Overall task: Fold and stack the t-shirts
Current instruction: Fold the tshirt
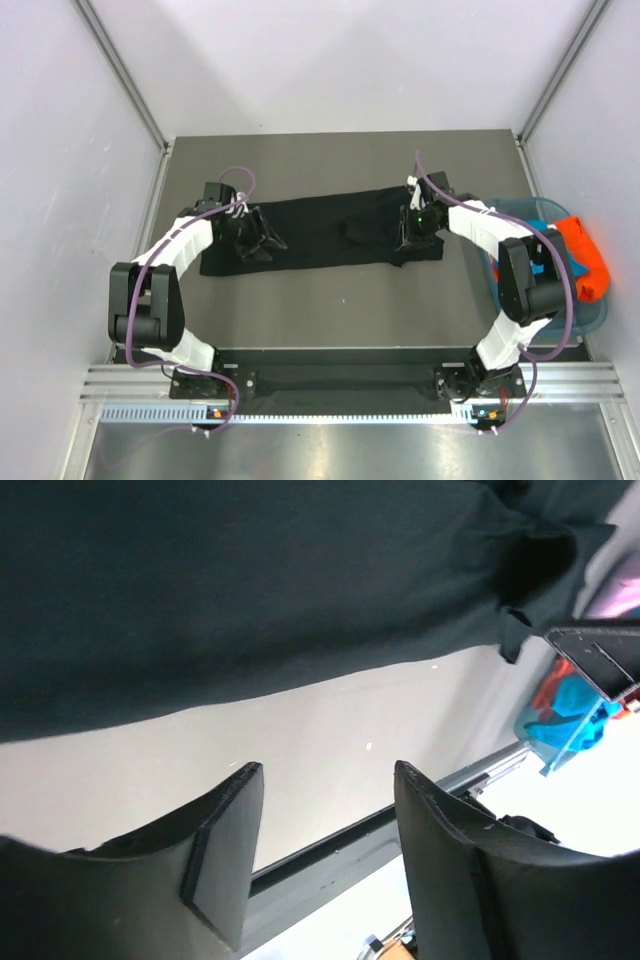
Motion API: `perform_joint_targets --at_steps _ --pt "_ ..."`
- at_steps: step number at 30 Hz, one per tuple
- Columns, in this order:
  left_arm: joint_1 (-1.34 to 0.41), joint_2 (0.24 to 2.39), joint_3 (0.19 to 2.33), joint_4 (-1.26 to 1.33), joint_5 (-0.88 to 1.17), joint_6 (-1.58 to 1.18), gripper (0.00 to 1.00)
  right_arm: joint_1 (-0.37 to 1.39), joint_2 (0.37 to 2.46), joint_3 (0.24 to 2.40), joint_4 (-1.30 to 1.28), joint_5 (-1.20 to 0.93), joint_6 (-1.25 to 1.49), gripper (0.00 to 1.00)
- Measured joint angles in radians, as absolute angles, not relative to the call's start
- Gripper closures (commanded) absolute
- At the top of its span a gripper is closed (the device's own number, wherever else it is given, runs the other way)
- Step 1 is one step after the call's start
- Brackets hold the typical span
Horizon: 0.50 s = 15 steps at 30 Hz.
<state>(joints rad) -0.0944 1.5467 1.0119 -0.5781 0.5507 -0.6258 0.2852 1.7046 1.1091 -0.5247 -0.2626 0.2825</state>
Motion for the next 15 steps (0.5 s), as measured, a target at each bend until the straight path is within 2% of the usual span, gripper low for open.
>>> perform_joint_targets --at_steps 1,5,15 --pt "-0.098 1.547 1.012 -0.569 0.564 -0.626 0.37 0.285 1.705 1.115 -0.524 -0.261 0.281 0.59" --pt "-0.139 1.557 1.031 -0.521 0.596 -0.629 0.32 0.268 1.705 1.129 -0.515 -0.262 0.279 0.52" --pt "-0.316 1.844 1.346 -0.279 0.594 -0.698 0.32 0.149 1.745 1.156 -0.45 -0.349 0.29 0.52"
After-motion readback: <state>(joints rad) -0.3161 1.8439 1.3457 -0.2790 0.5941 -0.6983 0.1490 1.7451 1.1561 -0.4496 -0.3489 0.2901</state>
